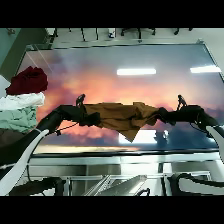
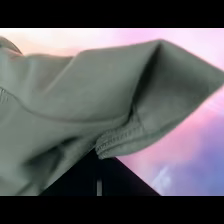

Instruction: Fold the shirts.

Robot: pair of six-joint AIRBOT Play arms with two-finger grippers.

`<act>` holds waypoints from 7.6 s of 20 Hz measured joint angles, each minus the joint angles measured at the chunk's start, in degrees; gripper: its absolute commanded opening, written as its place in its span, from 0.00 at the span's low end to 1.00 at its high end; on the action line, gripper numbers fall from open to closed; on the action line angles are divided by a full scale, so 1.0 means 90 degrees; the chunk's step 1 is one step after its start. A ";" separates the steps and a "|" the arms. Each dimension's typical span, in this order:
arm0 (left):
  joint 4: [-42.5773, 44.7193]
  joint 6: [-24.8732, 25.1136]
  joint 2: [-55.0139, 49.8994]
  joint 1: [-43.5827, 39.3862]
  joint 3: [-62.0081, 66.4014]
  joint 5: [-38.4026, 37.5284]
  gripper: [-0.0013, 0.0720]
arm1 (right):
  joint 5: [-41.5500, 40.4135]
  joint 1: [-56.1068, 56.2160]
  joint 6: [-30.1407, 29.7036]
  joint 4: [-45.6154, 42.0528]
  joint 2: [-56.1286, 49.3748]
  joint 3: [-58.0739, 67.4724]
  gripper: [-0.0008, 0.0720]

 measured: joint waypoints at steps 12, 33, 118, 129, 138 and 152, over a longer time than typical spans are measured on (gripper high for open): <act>0.0034 -0.0022 0.3441 0.1758 0.4993 0.0367 0.03 | -0.1229 -0.0333 0.0124 0.0036 0.4226 0.4758 0.04; 0.0556 0.0884 -0.1447 0.0979 0.4981 -0.0495 0.03 | 0.0206 -0.0078 0.0573 -0.0182 0.2560 0.0544 0.04; 0.0804 0.1185 0.0032 0.3609 -0.1076 0.1744 0.03 | -0.2300 0.1545 -0.0988 -0.1916 0.2538 -0.1141 0.87; 0.0573 0.1435 0.0022 0.3281 -0.0855 0.1991 0.03 | -0.0588 0.3602 -0.0967 -0.4289 0.2426 -0.1139 0.67; 0.0571 0.1457 0.0019 0.3279 -0.0840 0.2042 0.03 | -0.1059 0.3774 -0.0707 -0.4461 0.2215 -0.1139 0.44; -0.0119 0.1511 0.0850 0.3354 0.0044 0.2754 0.03 | -0.0656 0.3347 0.0481 -0.3672 0.2582 0.0350 0.04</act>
